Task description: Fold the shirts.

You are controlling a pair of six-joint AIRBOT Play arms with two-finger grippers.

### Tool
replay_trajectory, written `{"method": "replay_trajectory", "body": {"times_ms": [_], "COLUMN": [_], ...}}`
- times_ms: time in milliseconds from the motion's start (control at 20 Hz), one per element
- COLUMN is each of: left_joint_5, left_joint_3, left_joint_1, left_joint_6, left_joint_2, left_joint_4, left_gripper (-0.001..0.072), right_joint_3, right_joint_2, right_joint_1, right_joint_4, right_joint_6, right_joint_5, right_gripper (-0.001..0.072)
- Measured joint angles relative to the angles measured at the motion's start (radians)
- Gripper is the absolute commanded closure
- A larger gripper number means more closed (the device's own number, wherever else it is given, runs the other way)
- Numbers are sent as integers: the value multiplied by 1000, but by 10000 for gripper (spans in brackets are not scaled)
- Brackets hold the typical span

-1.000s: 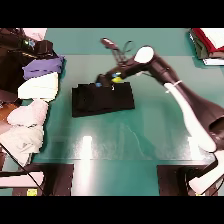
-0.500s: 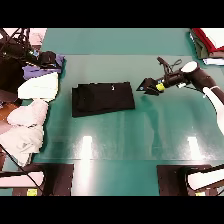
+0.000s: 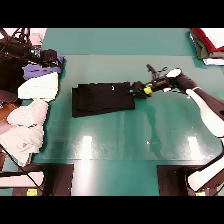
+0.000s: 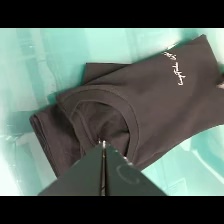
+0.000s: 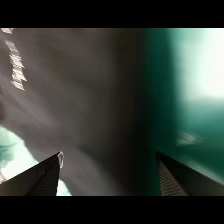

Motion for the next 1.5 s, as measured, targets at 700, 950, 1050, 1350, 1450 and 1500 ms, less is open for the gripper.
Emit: {"method": "replay_trajectory", "body": {"times_ms": [700,950,1050,1350,1450,1500], "left_joint_5": [-31,37,69,147,158,159], "left_joint_3": [0,0,0,0,0,0], "left_joint_1": [-118,-219,-250,-303,-306,-309], "left_joint_6": [25,45,45,46,46,46], "left_joint_2": [0,0,0,0,0,0], "left_joint_4": [-71,-80,-85,-106,-106,-109], "left_gripper": [685,685,685,684,684,684], "right_joint_3": [19,-250,-350,-581,-622,-633], "right_joint_2": [140,478,596,793,808,810], "right_joint_1": [-73,-429,-604,-1049,-1138,-1172], "right_joint_4": [-143,-322,-356,-393,-405,-421], "right_joint_6": [89,164,174,191,193,193], "right_joint_5": [-71,-174,-214,-284,-288,-282], "right_gripper": [696,696,696,696,696,696]}}
